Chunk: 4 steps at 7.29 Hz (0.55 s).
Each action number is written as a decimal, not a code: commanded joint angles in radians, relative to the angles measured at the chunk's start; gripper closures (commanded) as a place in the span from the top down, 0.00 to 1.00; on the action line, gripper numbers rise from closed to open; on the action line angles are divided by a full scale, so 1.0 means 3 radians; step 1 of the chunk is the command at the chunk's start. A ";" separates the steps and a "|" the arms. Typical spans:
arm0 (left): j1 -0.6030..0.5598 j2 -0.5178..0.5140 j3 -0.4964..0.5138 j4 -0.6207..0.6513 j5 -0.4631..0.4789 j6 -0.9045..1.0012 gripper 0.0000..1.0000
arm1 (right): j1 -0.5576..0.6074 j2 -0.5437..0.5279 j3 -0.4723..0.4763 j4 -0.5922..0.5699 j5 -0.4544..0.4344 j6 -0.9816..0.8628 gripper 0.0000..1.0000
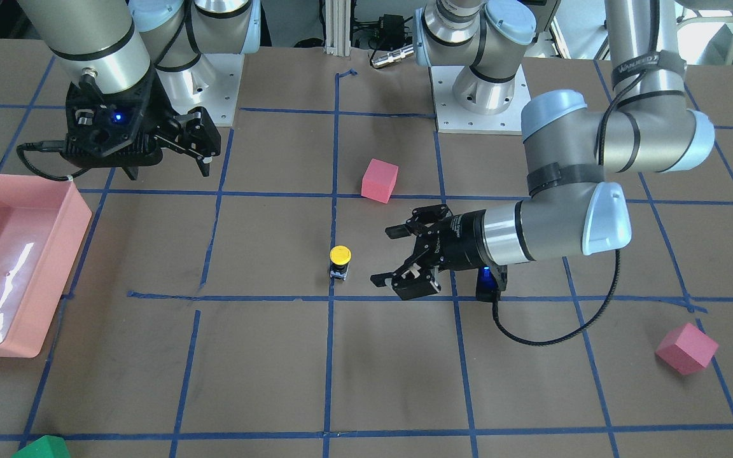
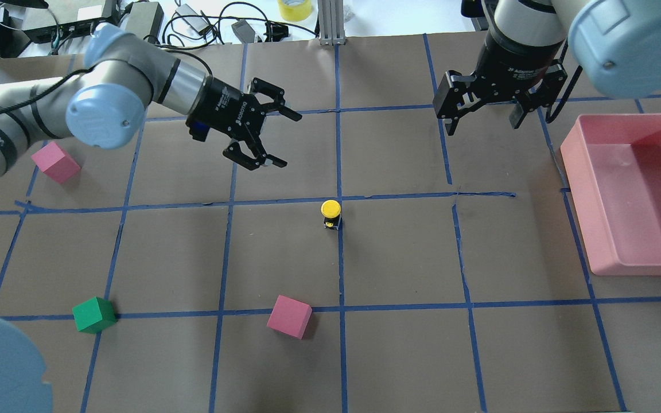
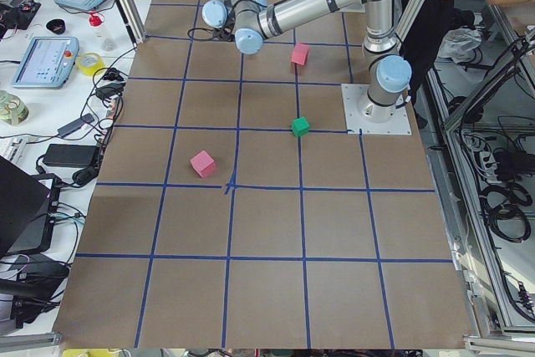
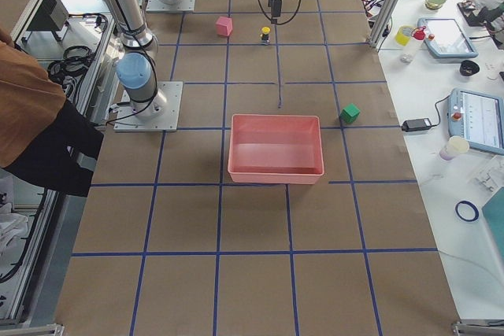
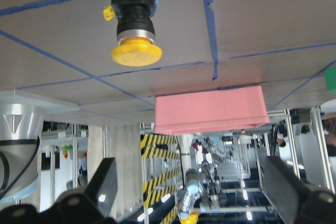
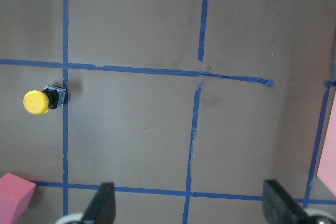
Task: Align button upright
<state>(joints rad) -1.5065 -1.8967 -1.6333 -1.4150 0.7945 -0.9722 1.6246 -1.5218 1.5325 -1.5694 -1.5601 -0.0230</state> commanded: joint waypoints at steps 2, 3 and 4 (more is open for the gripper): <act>0.0000 0.0318 0.0132 0.0059 0.2201 0.1807 1.00 | 0.0000 0.0000 0.0000 0.0006 0.0000 0.0000 1.00; 0.0016 0.0405 0.0147 0.0079 0.2710 0.2163 1.00 | 0.0000 0.0000 0.0000 -0.0004 -0.0010 -0.0005 1.00; 0.0026 0.0553 0.0172 0.0059 0.2781 0.2632 1.00 | 0.0000 0.0000 0.0000 -0.0010 0.0000 -0.0005 1.00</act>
<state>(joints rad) -1.5027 -1.7764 -1.5892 -1.3939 1.5231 -0.3544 1.6245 -1.5218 1.5325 -1.5703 -1.5613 -0.0240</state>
